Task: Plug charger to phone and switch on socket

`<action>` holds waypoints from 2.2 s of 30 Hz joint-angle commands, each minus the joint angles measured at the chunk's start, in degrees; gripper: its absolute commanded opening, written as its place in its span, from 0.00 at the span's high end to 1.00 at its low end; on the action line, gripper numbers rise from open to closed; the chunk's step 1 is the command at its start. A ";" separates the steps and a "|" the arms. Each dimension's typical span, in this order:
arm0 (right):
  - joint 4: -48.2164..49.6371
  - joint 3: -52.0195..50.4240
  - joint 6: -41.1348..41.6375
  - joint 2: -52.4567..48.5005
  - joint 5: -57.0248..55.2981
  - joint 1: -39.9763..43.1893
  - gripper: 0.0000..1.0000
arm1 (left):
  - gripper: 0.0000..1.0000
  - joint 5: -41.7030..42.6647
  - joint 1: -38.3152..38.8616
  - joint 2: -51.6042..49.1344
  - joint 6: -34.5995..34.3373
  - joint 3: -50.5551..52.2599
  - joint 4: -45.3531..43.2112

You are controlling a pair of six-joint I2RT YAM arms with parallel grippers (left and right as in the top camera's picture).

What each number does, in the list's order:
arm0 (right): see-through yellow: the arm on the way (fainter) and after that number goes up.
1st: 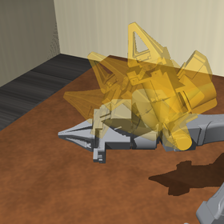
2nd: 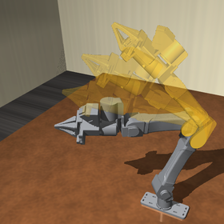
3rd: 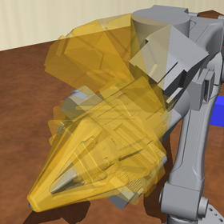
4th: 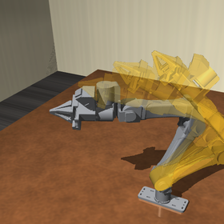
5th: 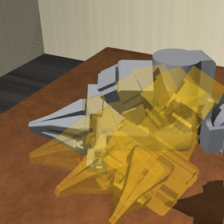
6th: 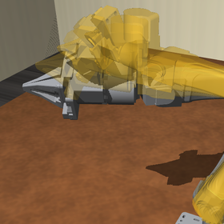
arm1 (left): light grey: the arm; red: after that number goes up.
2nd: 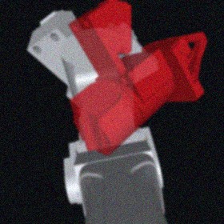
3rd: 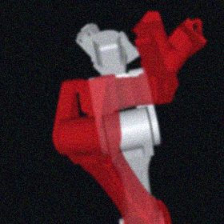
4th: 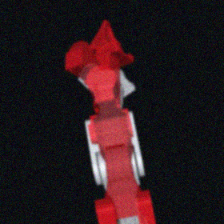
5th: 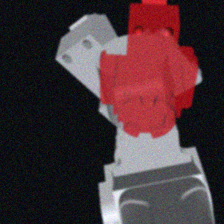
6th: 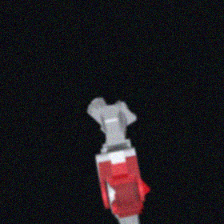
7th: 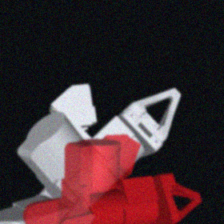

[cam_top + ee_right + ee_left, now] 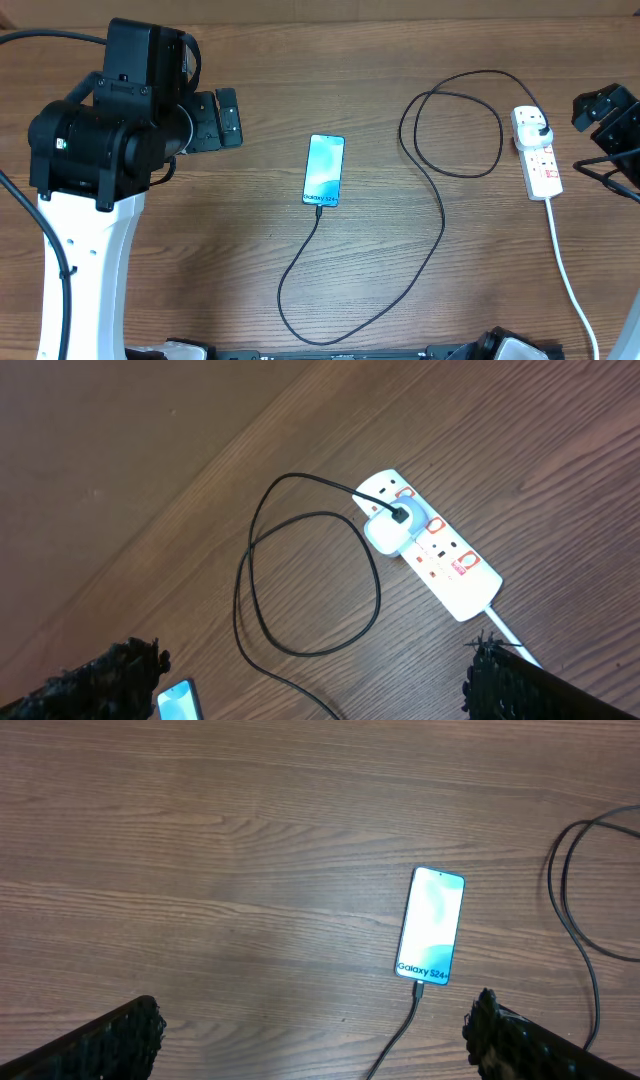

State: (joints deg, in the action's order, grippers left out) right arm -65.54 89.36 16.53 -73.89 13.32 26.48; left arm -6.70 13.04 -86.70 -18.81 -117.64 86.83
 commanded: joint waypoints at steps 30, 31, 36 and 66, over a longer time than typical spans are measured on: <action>0.26 0.50 0.20 -0.07 0.42 -0.22 0.00 | 0.00 -0.76 0.11 -0.20 1.05 0.17 -0.09; 0.26 0.50 0.20 -0.07 0.42 -0.22 0.00 | 0.00 -0.76 0.11 -0.20 1.05 0.17 -0.07; 0.26 0.50 0.20 -0.07 0.42 -0.22 0.00 | 0.00 -0.76 0.11 0.57 1.05 0.26 -0.07; 0.26 0.50 0.20 -0.07 0.42 -0.22 0.00 | 0.00 3.50 -3.82 51.63 0.39 73.00 -65.13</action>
State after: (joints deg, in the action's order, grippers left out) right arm -65.60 89.36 16.51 -73.89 13.37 26.48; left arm -6.11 11.14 -39.94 -18.87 -50.83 25.47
